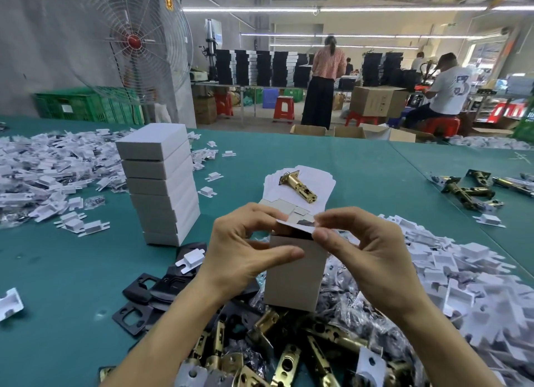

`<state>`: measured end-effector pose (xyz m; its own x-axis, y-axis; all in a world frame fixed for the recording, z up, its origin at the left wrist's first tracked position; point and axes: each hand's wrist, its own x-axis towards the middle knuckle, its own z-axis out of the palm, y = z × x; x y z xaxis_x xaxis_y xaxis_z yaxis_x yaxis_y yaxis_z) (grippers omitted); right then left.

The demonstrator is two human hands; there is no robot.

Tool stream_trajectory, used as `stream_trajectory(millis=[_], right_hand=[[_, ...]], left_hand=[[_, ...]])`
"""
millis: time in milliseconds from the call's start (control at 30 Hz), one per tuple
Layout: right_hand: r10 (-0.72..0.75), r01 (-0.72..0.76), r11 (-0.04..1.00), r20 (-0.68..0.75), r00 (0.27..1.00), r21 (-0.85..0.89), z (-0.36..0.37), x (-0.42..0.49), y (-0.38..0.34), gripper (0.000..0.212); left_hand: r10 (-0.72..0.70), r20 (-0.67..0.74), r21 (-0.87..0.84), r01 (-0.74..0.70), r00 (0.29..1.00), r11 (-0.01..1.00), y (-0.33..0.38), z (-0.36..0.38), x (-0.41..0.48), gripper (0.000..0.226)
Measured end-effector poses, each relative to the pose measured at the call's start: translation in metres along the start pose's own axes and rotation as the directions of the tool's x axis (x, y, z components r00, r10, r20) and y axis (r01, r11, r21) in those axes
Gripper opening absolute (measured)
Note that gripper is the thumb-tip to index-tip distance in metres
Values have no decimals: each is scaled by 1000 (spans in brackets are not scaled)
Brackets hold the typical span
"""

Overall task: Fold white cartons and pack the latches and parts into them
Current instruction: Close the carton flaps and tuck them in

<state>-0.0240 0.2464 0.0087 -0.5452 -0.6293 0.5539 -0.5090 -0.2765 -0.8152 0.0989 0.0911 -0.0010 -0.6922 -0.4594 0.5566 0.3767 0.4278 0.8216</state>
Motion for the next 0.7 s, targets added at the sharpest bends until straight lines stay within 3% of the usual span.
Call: stream_trajectory(millis=[100,233,467,700], right_hand=[[26,-26,1000,3,1000,-13,1,0,-1,21],[42,-42,996,-4,999,-81,3,-1,-4,18],[17,-22,995,-61,998,-96,3,0,-3,10],[2,-2,994,-5,1000,-110,1,0,-1,10]], left_hand=[[-38,-39,-97,34,999,995,3,-1,1,22],[-50,-77,-56,45,996,997,5,-2,5,26],[13,-25,-28,-13,1000,1000,2,-4,7,18],[-11,-17,-20,10,1000,1000,2,-7,5,13]])
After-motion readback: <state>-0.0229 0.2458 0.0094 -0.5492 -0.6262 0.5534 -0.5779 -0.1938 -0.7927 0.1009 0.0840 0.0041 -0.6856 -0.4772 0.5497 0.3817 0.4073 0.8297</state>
